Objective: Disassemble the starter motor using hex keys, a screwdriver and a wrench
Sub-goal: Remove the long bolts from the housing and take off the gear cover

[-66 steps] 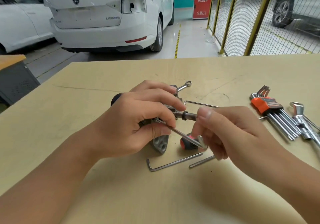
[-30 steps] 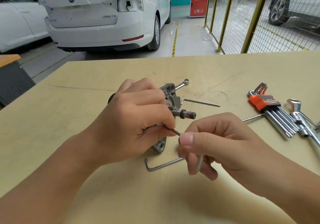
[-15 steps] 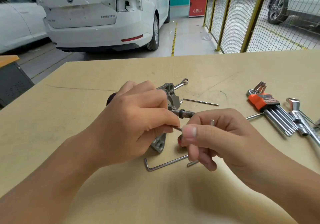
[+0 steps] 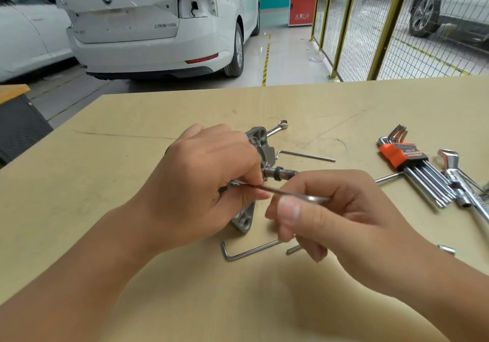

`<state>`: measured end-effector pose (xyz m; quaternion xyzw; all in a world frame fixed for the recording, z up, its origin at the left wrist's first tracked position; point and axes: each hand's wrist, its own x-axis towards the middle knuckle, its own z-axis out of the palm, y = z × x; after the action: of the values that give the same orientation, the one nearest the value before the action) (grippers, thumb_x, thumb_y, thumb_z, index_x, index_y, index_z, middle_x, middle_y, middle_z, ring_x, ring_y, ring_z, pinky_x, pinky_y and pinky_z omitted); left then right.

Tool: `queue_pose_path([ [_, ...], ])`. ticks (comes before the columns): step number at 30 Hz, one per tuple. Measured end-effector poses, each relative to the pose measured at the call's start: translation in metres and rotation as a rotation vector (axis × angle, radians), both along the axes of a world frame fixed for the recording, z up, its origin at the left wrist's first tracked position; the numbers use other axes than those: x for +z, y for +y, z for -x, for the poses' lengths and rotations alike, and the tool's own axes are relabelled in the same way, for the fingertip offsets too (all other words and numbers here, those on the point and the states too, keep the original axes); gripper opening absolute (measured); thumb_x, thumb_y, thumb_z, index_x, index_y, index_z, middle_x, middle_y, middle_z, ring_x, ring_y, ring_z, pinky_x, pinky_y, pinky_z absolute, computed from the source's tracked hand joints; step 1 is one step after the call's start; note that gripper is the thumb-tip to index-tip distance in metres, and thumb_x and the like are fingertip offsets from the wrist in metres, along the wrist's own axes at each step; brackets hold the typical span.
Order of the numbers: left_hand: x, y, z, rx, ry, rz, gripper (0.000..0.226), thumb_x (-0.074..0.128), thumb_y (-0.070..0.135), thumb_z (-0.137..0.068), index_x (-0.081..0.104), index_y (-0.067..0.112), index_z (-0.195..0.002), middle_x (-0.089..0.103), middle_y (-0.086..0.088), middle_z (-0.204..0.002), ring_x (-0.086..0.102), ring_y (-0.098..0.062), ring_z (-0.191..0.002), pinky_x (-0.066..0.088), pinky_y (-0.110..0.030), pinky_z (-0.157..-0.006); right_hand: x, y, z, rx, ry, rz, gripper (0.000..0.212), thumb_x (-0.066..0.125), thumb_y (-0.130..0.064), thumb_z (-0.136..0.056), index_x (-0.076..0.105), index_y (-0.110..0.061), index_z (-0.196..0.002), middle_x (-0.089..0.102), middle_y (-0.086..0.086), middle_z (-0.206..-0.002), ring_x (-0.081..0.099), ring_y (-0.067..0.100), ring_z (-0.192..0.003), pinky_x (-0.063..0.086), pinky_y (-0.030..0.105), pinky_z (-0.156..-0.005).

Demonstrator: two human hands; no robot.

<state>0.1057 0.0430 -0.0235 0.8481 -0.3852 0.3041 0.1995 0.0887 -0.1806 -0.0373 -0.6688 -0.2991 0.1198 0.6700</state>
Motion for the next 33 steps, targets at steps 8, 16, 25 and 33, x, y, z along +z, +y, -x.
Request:
queue_pose_path([
  [8, -0.0029, -0.0002, -0.0009, 0.008, -0.009, -0.017, 0.016, 0.074, 0.012, -0.093, 0.07, 0.004, -0.079, 0.064, 0.0, -0.078, 0.055, -0.027, -0.068, 0.044, -0.047, -0.062, -0.0049, 0.0026, -0.0005, -0.062, -0.031, -0.051, 0.057, 0.069, -0.069, -0.079, 0.074, -0.012, -0.084, 0.067, 0.009, -0.07, 0.053, 0.012, -0.05, 0.043, 0.023, -0.048],
  [16, 0.0011, -0.0001, 0.0005, -0.052, 0.054, -0.093, 0.016, 0.069, 0.018, -0.099, 0.079, 0.007, -0.095, 0.052, 0.005, -0.081, 0.043, -0.022, -0.07, 0.038, -0.036, -0.064, -0.0042, 0.0011, -0.0042, -0.194, -0.123, -0.059, 0.034, 0.07, -0.04, -0.078, 0.068, -0.01, -0.062, 0.058, 0.012, -0.055, 0.051, 0.007, -0.044, 0.039, 0.018, -0.048],
  [25, 0.0002, -0.0013, 0.0033, -0.044, 0.041, -0.09, 0.017, 0.068, 0.009, -0.097, 0.077, 0.001, -0.086, 0.064, -0.006, -0.081, 0.05, -0.026, -0.071, 0.042, -0.039, -0.064, -0.0028, -0.0007, -0.0033, -0.185, -0.113, -0.046, 0.04, 0.083, -0.037, -0.069, 0.063, -0.002, -0.066, 0.048, 0.017, -0.053, 0.039, 0.015, -0.046, 0.029, 0.023, -0.045],
  [33, 0.0011, -0.006, 0.0057, -0.052, 0.038, -0.06, 0.017, 0.074, 0.003, -0.09, 0.068, 0.0, -0.074, 0.058, -0.004, -0.073, 0.046, -0.026, -0.066, 0.04, -0.038, -0.059, 0.0001, -0.0018, -0.0084, -0.072, 0.076, 0.02, 0.045, 0.069, -0.051, -0.073, 0.071, -0.008, -0.063, 0.062, 0.01, -0.055, 0.05, 0.018, -0.047, 0.039, 0.028, -0.047],
])
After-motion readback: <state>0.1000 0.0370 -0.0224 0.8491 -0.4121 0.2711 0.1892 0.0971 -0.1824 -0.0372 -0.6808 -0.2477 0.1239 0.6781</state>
